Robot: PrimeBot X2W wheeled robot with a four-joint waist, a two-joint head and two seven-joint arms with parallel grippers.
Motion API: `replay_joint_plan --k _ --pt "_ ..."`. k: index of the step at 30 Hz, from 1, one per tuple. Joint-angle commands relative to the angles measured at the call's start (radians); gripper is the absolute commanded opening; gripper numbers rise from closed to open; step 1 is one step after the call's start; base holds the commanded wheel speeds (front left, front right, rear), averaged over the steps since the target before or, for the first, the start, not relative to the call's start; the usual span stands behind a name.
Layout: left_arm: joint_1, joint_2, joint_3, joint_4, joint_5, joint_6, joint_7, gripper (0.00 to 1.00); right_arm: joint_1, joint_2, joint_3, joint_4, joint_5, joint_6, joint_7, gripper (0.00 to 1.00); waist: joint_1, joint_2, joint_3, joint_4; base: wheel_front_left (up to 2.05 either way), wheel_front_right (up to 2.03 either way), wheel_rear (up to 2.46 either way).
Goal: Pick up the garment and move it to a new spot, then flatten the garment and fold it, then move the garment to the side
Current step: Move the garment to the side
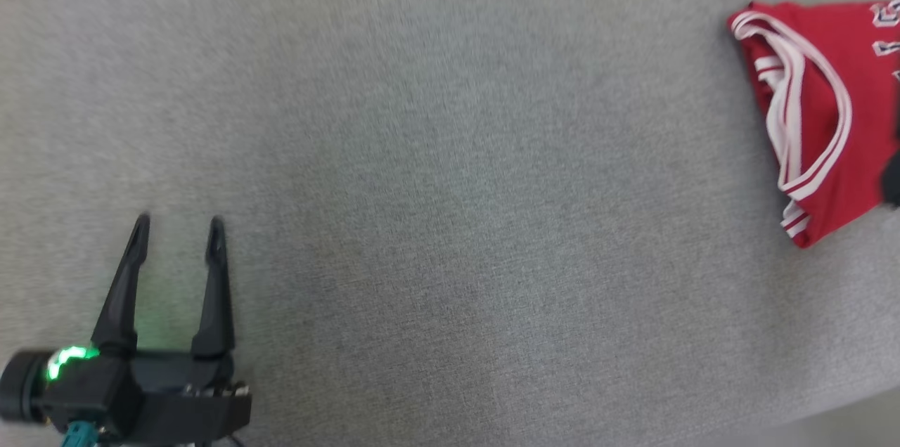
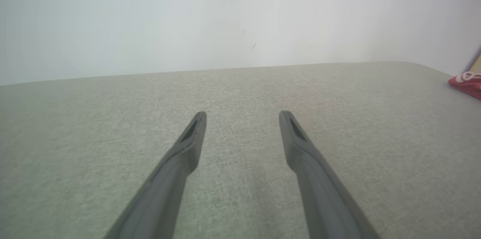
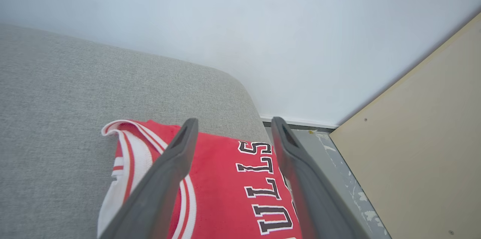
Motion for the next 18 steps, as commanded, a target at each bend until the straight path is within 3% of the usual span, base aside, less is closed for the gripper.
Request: replay_joint_plan --k 1,6,18 --pt "0.032 -0.013 0.021 0.015 -0.011 0.009 -0.003 1.00 0.048 0.017 0.034 -0.034 0.028 -0.003 -0.017 1.00 0.0000 -0.0001 -0.081 0.025 0.00 0.00 0.00" --pt "0.101 -0.044 0.081 0.062 -0.027 0.019 -0.003 1.00 0.170 0.030 0.134 -0.142 0.115 -0.003 -0.075 1.00 0.0000 -0.0001 -0.192 0.043 0.00 0.00 0.00" --pt "0.246 -0.090 0.140 0.119 -0.043 0.023 -0.003 1.00 0.394 0.081 0.251 -0.166 0.194 -0.003 -0.194 1.00 0.0000 -0.0001 -0.374 0.079 0.00 0.00 0.00"
